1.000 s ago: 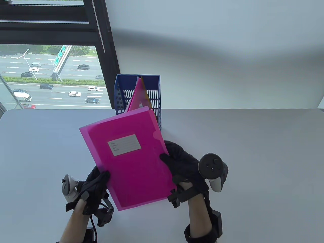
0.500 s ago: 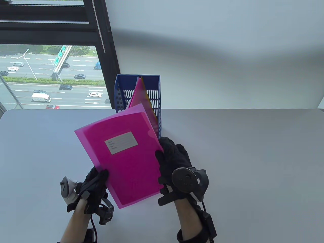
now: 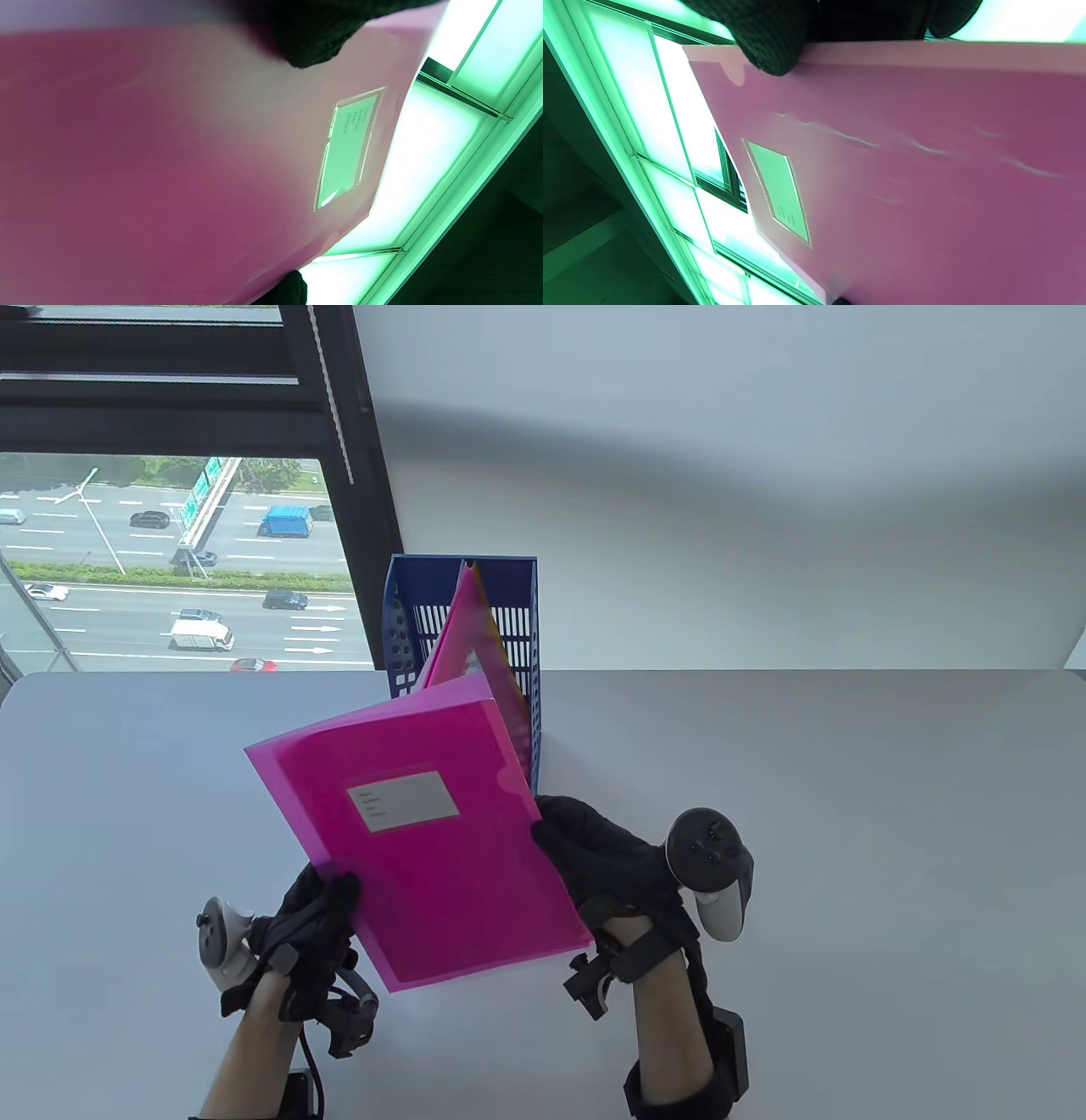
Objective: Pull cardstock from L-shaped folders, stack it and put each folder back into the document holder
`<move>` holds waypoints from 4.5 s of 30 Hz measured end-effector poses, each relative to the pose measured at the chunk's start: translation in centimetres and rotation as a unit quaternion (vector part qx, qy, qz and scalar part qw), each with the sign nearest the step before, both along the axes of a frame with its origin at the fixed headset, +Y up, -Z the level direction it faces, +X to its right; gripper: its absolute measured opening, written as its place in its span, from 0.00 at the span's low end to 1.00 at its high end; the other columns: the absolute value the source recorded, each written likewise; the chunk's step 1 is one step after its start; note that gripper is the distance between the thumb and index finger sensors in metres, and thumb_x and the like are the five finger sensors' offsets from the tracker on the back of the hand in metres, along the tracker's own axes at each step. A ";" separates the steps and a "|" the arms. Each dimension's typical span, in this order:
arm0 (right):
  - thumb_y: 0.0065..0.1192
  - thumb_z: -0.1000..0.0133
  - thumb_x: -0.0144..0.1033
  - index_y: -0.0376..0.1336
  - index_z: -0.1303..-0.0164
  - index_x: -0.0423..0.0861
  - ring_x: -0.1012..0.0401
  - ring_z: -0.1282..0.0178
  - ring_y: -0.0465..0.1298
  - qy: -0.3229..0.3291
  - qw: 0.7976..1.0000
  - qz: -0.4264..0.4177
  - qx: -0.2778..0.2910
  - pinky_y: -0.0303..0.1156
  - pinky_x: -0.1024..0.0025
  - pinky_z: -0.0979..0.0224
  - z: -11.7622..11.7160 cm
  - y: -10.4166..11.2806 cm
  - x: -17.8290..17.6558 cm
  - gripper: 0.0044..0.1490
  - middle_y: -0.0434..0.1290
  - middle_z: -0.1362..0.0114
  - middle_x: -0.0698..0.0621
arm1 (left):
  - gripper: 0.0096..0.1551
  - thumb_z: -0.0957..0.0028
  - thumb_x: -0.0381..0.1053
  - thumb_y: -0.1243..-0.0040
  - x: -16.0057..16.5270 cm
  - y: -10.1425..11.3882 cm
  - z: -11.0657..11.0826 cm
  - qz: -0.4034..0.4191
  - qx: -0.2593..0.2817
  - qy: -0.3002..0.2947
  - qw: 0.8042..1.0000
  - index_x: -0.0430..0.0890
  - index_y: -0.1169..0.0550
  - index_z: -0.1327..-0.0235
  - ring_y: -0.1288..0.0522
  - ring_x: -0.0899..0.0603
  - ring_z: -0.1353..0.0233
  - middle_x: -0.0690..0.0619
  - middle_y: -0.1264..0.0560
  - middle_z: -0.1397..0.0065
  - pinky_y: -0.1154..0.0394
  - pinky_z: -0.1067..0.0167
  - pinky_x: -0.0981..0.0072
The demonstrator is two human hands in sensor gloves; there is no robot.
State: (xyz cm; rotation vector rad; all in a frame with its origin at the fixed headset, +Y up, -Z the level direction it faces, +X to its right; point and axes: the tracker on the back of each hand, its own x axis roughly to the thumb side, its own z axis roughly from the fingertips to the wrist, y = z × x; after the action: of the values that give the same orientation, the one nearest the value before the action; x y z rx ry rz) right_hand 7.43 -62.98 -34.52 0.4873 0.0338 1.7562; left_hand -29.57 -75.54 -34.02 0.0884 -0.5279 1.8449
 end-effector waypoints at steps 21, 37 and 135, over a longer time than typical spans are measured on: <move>0.76 0.39 0.42 0.69 0.34 0.54 0.56 0.44 0.83 -0.027 0.999 0.017 0.018 0.62 0.48 0.21 0.3 0.9 0.5 0.24 0.77 0.31 0.48 | 0.23 0.38 0.50 0.42 0.4 0.3 -0.2 0.020 0.031 -0.049 0.998 0.54 0.24 0.29 0.15 0.43 0.37 0.54 0.20 0.34 0.31 0.27 0.45; 0.74 0.41 0.45 0.72 0.39 0.51 0.56 0.48 0.86 -0.172 0.947 0.205 0.176 0.66 0.51 0.22 2.5 3.0 -1.9 0.21 0.79 0.33 0.46 | 0.24 0.37 0.50 0.43 -0.6 0.7 0.3 -0.040 0.020 0.049 0.998 0.51 0.26 0.28 0.15 0.43 0.39 0.53 0.20 0.36 0.30 0.28 0.46; 0.69 0.41 0.61 0.59 0.19 0.56 0.55 0.32 0.74 -0.202 0.959 0.182 0.080 0.45 0.45 0.14 -1.0 -1.7 2.8 0.42 0.71 0.24 0.55 | 0.23 0.38 0.50 0.41 -2.1 2.8 0.1 -0.043 0.038 0.084 0.995 0.50 0.24 0.30 0.14 0.43 0.42 0.52 0.19 0.38 0.30 0.29 0.44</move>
State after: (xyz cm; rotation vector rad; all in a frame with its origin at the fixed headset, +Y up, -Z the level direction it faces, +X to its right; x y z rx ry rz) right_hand 10.19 -64.70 -35.52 0.2364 -0.3283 2.2056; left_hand -31.70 -72.74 -33.94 0.2664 -0.4771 1.7159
